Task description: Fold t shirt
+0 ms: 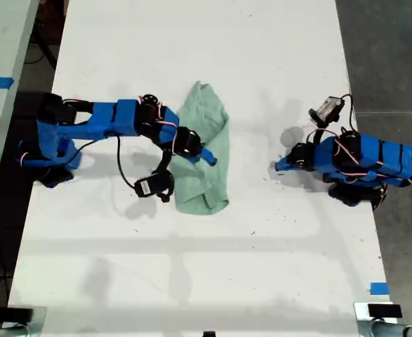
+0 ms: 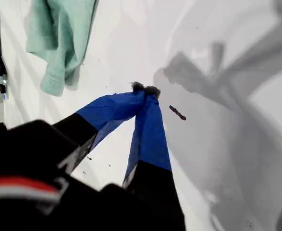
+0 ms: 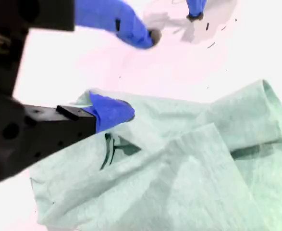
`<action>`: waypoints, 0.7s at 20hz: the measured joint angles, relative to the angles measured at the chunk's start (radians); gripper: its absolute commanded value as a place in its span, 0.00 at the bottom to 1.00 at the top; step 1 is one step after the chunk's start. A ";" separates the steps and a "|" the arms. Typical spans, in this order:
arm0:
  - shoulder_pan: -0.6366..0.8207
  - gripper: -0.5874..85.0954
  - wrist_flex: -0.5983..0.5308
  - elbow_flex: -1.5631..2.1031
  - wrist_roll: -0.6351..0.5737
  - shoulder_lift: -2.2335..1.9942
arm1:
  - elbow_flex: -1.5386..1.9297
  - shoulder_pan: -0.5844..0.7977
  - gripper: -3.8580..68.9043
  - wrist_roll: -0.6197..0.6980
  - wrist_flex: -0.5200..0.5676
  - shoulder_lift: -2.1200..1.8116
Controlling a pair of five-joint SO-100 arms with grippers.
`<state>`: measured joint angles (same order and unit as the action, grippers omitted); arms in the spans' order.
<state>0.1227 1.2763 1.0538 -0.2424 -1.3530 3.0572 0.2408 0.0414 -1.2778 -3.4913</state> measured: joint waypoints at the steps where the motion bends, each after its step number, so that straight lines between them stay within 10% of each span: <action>1: 0.000 0.23 -0.006 -0.003 0.000 0.000 | 0.000 0.000 0.03 0.000 0.000 0.000; 2: 0.002 0.01 -0.003 -0.003 0.000 -0.020 | 0.000 0.000 0.03 0.000 0.000 0.000; 9: 0.066 0.01 0.115 0.193 -0.031 -0.529 | 0.000 0.000 0.03 0.000 0.000 0.000; 14: 0.144 0.01 -0.222 1.032 -0.028 -1.376 | 0.000 0.000 0.03 0.000 0.000 0.000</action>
<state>0.2669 1.0538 2.0862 -0.2700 -2.7290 3.0572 0.2408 0.0414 -1.2778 -3.4913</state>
